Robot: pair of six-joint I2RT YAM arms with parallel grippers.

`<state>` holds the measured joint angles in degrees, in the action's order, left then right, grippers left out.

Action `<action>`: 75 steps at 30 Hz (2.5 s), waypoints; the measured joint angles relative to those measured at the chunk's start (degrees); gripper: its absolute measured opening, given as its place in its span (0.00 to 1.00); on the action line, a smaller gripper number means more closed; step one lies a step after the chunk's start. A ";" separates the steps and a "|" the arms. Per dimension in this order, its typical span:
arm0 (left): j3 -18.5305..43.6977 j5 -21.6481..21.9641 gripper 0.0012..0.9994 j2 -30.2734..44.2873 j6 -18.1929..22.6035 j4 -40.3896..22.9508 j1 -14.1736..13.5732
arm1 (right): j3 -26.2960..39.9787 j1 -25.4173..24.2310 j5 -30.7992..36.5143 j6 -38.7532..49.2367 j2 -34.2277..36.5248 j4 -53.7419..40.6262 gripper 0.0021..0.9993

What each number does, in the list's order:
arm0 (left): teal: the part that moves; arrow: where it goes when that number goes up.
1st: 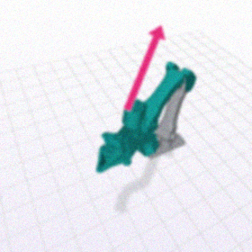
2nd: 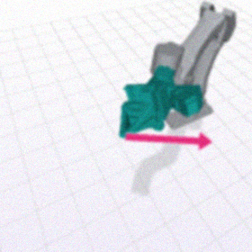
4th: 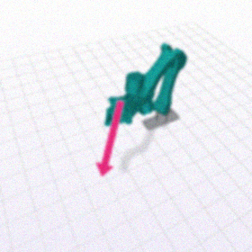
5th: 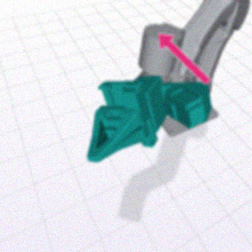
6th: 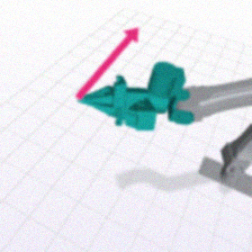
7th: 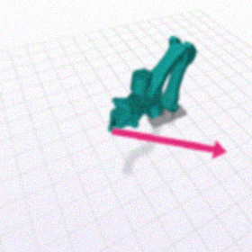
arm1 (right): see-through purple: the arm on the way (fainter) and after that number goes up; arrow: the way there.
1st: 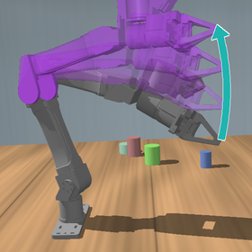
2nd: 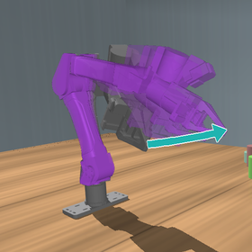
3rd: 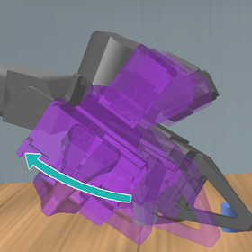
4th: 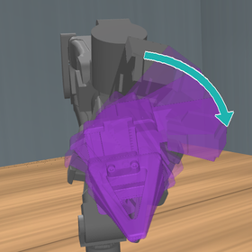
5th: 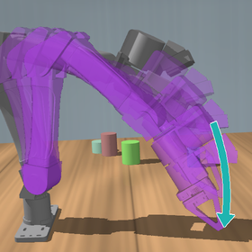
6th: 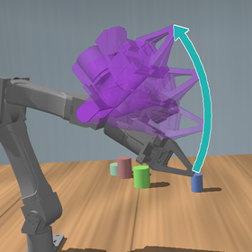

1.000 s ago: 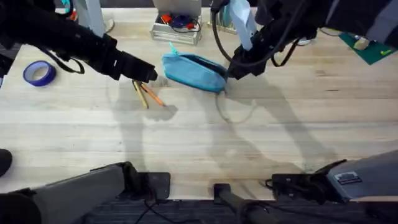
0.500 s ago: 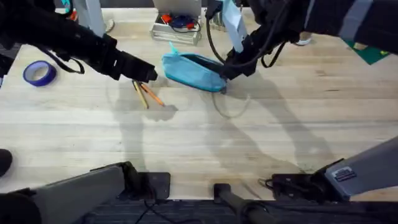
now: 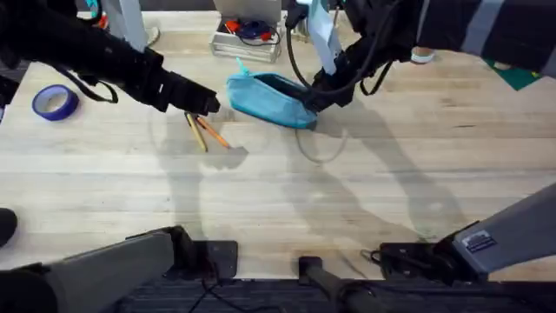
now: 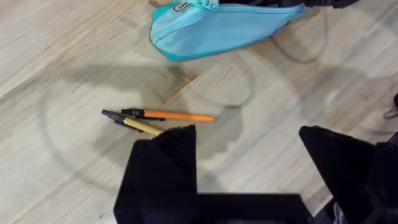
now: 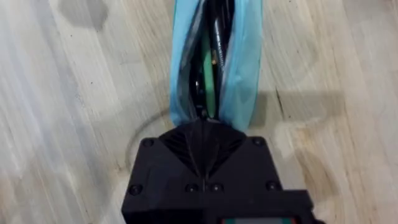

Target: Unzip the bag, pick up the pens from the table one at a time and place them inside, then zip the bag closed.

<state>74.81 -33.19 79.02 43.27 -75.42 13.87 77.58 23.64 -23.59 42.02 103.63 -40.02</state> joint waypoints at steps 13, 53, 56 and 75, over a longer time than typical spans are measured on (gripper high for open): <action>0.00 0.00 1.00 0.00 0.00 0.00 0.00 | -0.01 0.02 -0.07 0.04 0.00 0.23 0.99; 0.00 0.02 1.00 0.00 -0.68 0.00 0.00 | 0.04 0.00 4.93 -3.91 -19.89 -5.18 1.00; 0.00 0.81 1.00 0.00 -2.19 0.23 -0.02 | 0.04 0.00 5.42 -4.78 -22.53 -6.87 1.00; 0.00 15.48 1.00 0.00 -31.09 0.48 0.00 | 0.04 0.02 20.59 -28.75 -32.34 -14.87 1.00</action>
<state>74.81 -17.71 79.02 12.18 -74.94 13.87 77.62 23.66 -3.01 13.27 71.30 -54.90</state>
